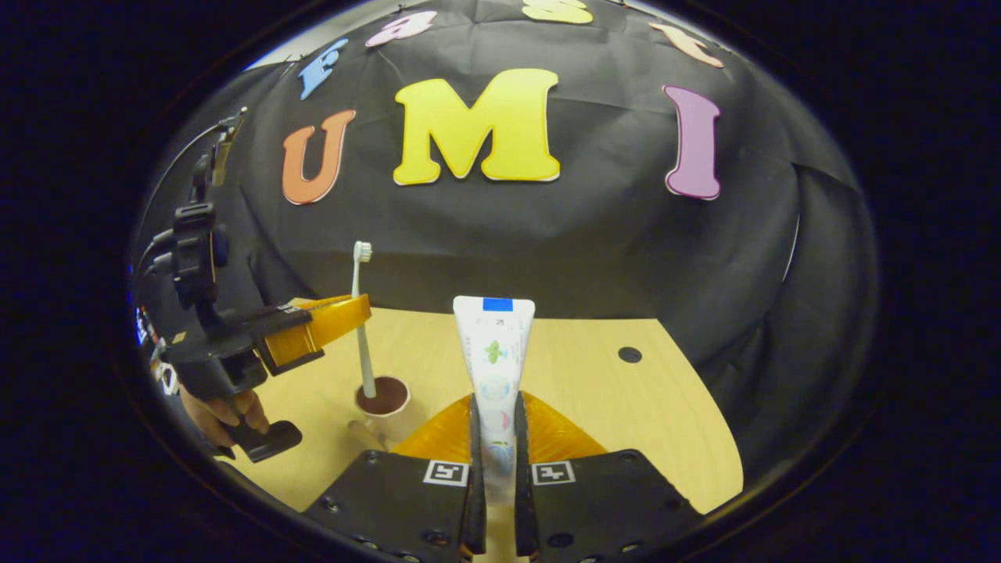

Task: Put the toothbrush and toothpaste on the desktop into the cup, then pick up the cup and place it on the coaster on the desktop.

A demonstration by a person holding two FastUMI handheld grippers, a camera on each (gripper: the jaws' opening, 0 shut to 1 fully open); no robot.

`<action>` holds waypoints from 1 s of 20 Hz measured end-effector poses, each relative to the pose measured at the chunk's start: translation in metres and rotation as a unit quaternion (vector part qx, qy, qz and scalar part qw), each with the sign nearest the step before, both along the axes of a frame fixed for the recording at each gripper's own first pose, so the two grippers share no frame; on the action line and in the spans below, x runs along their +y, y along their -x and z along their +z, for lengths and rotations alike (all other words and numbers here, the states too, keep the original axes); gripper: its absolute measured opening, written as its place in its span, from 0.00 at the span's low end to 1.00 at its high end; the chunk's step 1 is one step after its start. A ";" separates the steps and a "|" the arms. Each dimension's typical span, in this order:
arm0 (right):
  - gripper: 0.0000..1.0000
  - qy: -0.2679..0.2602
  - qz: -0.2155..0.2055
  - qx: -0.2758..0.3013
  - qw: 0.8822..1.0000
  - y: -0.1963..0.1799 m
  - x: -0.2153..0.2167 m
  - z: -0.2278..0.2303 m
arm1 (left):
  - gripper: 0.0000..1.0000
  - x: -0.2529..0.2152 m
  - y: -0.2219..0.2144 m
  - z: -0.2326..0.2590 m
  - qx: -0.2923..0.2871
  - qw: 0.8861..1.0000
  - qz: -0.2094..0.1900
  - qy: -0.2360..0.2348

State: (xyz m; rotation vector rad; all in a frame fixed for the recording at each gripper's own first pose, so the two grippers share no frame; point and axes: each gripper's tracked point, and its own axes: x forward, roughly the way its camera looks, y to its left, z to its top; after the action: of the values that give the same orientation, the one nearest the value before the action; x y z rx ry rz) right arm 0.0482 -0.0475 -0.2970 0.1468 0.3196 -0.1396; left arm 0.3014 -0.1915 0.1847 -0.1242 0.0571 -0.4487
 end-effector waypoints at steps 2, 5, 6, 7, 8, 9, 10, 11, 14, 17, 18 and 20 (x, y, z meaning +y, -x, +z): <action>0.15 0.000 0.002 0.008 1.000 -0.008 0.000 0.005 | 0.07 -0.001 -0.007 -0.013 0.012 1.000 0.003 0.003; 0.14 0.000 0.006 0.014 1.000 -0.012 0.000 0.005 | 0.07 -0.004 -0.013 -0.031 0.023 1.000 0.006 -0.002; 0.15 -0.001 0.008 0.015 1.000 -0.012 0.001 0.006 | 0.07 -0.004 -0.014 -0.036 0.027 1.000 0.008 -0.003; 0.14 0.001 0.009 0.018 1.000 -0.013 0.000 0.005 | 0.07 -0.004 -0.015 -0.041 0.032 0.999 0.008 -0.002; 0.15 0.002 0.010 0.019 1.000 -0.013 0.000 0.007 | 0.07 -0.003 -0.015 -0.045 0.036 0.999 0.010 -0.002; 0.14 0.004 0.011 0.021 1.000 -0.014 -0.001 0.007 | 0.07 -0.004 -0.016 -0.050 0.039 0.999 0.010 -0.003; 0.14 0.005 0.013 0.023 1.000 -0.015 0.000 0.007 | 0.07 -0.004 -0.016 -0.055 0.042 0.999 0.011 -0.006; 0.14 0.006 0.014 0.024 1.000 -0.017 0.001 0.005 | 0.06 -0.004 -0.017 -0.060 0.044 0.999 0.012 -0.009; 0.14 0.004 0.021 0.025 0.999 -0.020 0.000 0.001 | 0.07 -0.001 -0.017 -0.075 0.059 0.998 0.013 -0.019; 0.14 0.004 0.026 0.030 0.999 -0.021 0.002 -0.010 | 0.06 0.001 -0.017 -0.082 0.064 0.998 0.016 -0.023; 0.14 0.006 0.028 0.031 0.999 -0.022 0.002 -0.010 | 0.06 0.002 -0.017 -0.083 0.064 0.998 0.017 -0.024; 0.14 0.007 0.029 0.033 0.999 -0.022 0.004 -0.011 | 0.06 0.002 -0.019 -0.086 0.065 0.997 0.018 -0.027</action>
State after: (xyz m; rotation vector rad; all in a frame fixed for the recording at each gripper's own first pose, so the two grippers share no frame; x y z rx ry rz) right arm 0.0703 -0.0436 -0.3079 0.1200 0.3879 -0.0885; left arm 0.3209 -0.1895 0.0983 -0.1017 0.1941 -0.4017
